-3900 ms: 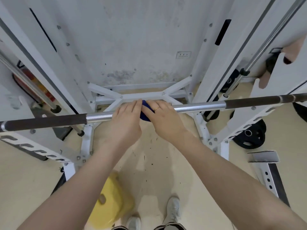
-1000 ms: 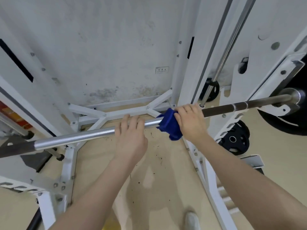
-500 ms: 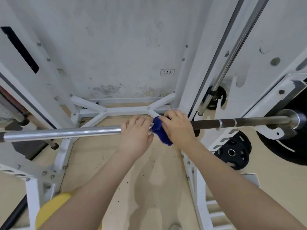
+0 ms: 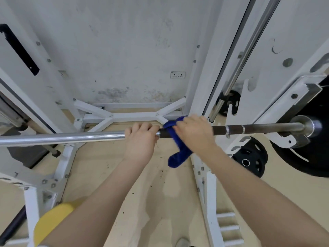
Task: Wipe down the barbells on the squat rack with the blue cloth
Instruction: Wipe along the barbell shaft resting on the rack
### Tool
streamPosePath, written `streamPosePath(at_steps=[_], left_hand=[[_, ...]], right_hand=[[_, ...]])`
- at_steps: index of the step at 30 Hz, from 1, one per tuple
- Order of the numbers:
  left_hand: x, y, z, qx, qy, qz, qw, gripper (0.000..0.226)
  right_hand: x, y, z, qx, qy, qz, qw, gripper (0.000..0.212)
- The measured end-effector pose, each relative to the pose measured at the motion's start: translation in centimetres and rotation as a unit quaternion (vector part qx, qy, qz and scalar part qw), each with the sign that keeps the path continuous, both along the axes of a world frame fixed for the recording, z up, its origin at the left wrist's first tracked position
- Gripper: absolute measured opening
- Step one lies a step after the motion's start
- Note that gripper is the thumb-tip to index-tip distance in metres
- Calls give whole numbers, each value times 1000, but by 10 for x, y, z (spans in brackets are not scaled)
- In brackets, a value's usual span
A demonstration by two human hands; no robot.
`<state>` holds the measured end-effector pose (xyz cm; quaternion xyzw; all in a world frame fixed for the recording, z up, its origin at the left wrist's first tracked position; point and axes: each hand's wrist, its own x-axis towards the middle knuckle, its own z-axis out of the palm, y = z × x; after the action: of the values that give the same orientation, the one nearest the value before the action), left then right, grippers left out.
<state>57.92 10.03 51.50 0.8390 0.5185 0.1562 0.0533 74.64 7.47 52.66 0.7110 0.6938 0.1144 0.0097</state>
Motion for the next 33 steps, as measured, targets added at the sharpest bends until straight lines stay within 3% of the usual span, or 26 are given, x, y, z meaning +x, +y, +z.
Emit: streamPosePath(at_steps=[3, 5, 8, 10, 13, 15, 18, 22, 28, 33], left_hand=[[1, -1, -3, 31, -18, 3, 999, 17], [3, -1, -7, 52, -22, 5, 998, 18], [3, 0, -9, 62, -26, 1, 998, 20], [2, -1, -9, 69, -26, 3, 997, 20], [2, 0, -9, 58, -33, 9, 998, 19], [2, 1, -10, 64, -29, 7, 998, 20], [2, 0, -12, 86, -27, 6, 996, 25], [2, -2, -13, 99, -21, 9, 995, 26], [3, -2, -13, 97, -24, 16, 995, 27], [8, -6, -11, 97, 20, 28, 995, 29]], right_hand=[[54, -9, 4, 52, 6, -161, 986, 35], [58, -9, 2, 51, 45, -199, 978, 38], [9, 2, 0, 71, 97, -168, 978, 37], [-27, -2, -7, 115, 119, -88, 982, 33], [-18, -16, -18, 165, 150, -9, 975, 26], [8, -21, -15, 178, 158, -22, 971, 16], [37, -26, -18, 144, 113, -49, 982, 30], [24, -11, -9, 96, 177, -146, 969, 25], [33, -12, -9, 83, 142, -63, 984, 23], [117, -30, -7, 95, 148, -240, 955, 24]])
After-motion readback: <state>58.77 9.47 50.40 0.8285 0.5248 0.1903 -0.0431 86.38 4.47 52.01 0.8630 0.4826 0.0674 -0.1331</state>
